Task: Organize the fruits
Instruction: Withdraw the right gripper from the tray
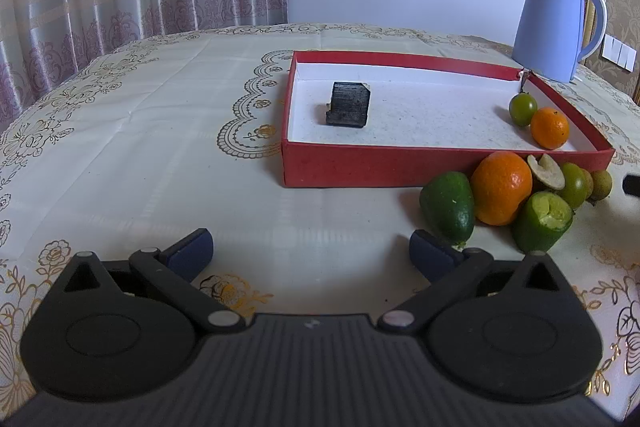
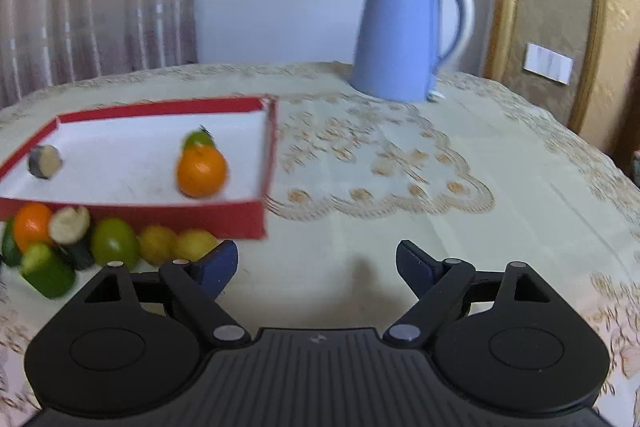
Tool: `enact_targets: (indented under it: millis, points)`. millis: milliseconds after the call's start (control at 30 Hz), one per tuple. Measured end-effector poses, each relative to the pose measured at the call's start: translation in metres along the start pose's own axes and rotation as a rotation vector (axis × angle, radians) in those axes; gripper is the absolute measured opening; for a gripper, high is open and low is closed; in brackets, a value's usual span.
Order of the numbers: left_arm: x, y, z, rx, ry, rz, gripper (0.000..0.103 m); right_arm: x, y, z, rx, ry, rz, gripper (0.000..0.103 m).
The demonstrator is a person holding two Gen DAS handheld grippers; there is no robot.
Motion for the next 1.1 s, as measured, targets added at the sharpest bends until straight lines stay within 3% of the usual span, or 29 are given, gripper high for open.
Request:
enact_targets:
  millis: [300, 433, 600, 967, 1100]
  points:
    - [0.000, 0.000, 0.000, 0.000, 0.000, 0.000, 0.103, 0.011, 0.009, 0.009, 0.019, -0.046, -0.018, 0.087]
    - [0.000, 0.000, 0.000, 0.000, 0.000, 0.000, 0.103, 0.013, 0.011, 0.011, 0.032, -0.058, -0.027, 0.094]
    - [-0.001, 0.000, 0.000, -0.007, 0.005, 0.005, 0.103, 0.014, 0.014, 0.012, 0.046, -0.068, -0.040, 0.096]
    - [-0.014, 0.017, 0.001, -0.038, 0.013, 0.114, 0.103, 0.015, 0.014, 0.011, 0.051, -0.072, -0.047, 0.098]
    - [-0.008, 0.032, -0.004, 0.006, 0.004, 0.060, 0.103, 0.015, 0.014, 0.011, 0.051, -0.072, -0.047, 0.098]
Point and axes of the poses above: each gripper's, at about its wrist camera, not at the fingertips, and x roughly the way its jaws point, y to its right, z to its underside, the point moved 2 cm from there along x, roughly the way its jaws point, and after that the axes turned 2 degrees about -y, right-handed, at the moved point
